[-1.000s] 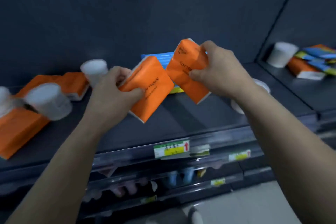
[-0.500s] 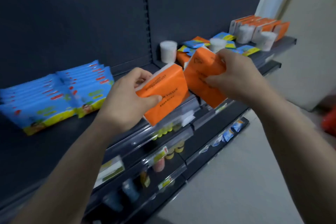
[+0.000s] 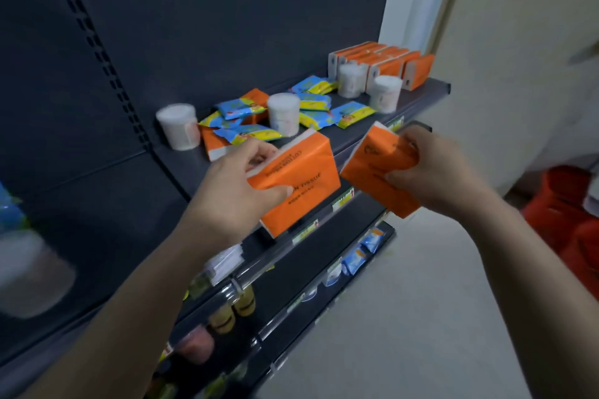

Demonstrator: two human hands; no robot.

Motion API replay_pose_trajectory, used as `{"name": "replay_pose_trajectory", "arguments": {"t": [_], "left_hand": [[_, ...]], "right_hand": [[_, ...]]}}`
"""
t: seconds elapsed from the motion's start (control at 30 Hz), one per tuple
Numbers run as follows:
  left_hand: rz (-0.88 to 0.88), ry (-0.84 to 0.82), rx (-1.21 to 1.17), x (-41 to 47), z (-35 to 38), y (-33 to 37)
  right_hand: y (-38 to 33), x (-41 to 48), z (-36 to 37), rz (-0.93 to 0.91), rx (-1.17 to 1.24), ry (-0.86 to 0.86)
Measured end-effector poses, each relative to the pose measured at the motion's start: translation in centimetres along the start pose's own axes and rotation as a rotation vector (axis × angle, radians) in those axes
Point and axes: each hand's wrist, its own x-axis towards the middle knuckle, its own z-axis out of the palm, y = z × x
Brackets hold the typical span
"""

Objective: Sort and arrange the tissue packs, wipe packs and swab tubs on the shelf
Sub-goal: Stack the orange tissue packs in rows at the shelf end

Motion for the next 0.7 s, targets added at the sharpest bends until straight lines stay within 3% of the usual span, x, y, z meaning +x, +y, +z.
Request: {"name": "replay_pose_trajectory", "arguments": {"t": [0.4, 0.7], "left_hand": [[0.073, -0.028, -0.045, 15.1, 8.2, 0.9], [0.068, -0.017, 0.031, 24.5, 14.6, 3.8]], "right_hand": [[5.6, 13.0, -2.4, -0.038, -0.146, 0.038], [11.8, 22.7, -4.4, -0.044, -0.128, 0.087]]}}
